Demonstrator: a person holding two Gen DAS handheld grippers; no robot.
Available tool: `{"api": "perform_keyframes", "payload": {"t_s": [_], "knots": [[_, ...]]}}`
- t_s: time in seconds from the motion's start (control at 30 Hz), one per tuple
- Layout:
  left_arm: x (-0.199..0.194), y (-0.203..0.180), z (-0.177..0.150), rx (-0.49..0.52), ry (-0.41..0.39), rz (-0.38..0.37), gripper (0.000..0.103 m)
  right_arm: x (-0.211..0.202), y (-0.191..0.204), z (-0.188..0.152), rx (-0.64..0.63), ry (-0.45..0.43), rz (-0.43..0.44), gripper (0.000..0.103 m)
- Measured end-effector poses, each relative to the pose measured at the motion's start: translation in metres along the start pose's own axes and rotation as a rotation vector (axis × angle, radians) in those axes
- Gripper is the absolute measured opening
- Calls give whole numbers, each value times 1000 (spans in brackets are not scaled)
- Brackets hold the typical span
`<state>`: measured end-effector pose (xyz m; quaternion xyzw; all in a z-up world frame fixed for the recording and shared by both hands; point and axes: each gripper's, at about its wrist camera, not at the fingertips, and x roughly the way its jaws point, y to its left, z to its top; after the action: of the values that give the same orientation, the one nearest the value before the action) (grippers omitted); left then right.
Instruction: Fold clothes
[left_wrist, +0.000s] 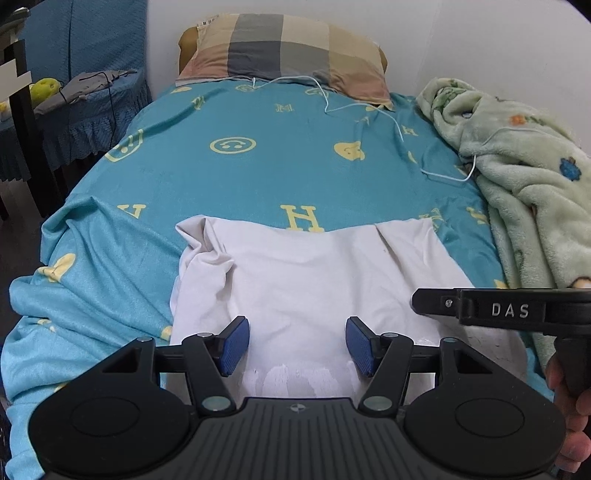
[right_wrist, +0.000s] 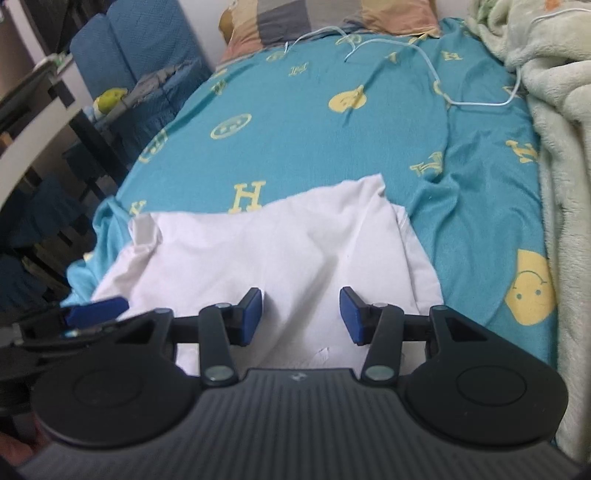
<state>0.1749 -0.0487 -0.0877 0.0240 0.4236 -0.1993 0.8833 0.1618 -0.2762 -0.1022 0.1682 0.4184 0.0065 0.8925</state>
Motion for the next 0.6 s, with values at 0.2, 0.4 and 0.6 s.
{"api": "perform_keyframes", "payload": {"t_s": [0.2, 0.4, 0.6], "knots": [[-24, -6, -14, -2, -13, 2, 61, -28, 2, -12, 14, 6, -4, 50], [-19, -5, -24, -26, 22, 8, 63, -14, -6, -23, 57, 58, 7, 49], [-66, 18, -45, -290, 14, -160, 81, -31, -32, -18, 262, 15, 123, 51]]}}
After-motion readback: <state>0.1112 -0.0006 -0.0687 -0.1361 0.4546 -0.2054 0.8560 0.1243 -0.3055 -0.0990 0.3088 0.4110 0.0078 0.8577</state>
